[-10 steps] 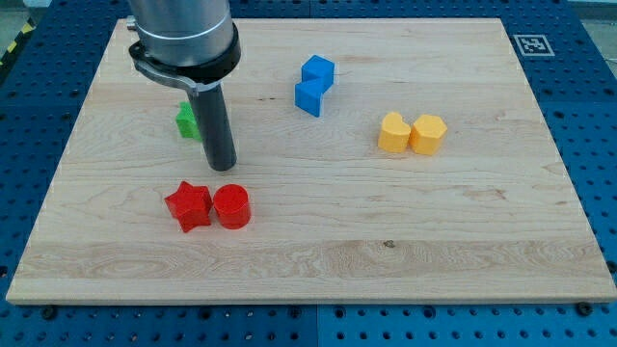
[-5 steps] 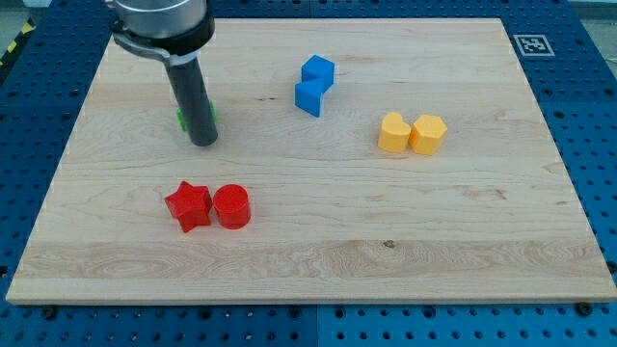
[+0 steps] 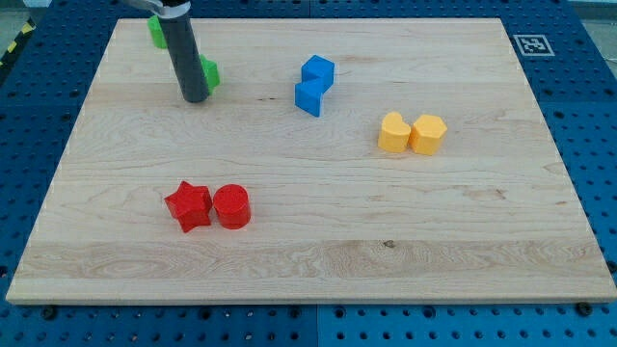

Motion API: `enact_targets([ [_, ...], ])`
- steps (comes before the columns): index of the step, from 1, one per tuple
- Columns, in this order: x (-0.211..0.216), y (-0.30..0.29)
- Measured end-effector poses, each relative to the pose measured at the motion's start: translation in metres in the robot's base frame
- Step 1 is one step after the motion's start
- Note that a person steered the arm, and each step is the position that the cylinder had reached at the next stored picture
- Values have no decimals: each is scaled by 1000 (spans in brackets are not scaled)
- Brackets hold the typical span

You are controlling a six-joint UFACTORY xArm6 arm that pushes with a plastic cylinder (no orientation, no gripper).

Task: Move green star closer to green circle

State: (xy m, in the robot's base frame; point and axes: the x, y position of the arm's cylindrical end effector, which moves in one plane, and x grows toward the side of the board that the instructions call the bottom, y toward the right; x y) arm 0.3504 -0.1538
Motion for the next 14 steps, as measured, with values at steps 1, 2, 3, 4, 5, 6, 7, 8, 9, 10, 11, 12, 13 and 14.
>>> enact_targets([
  [1,-18,0],
  [2,-33,0],
  [3,-47,0],
  [4,-67,0],
  [5,-78,0],
  [6,-79,1],
  [7,-75,14],
  [8,-71,34],
  [9,-97,35],
  [10,-118,24],
  [11,-138,-2],
  [12,-150,8],
  [13,-151,26],
  [14,-145,50],
])
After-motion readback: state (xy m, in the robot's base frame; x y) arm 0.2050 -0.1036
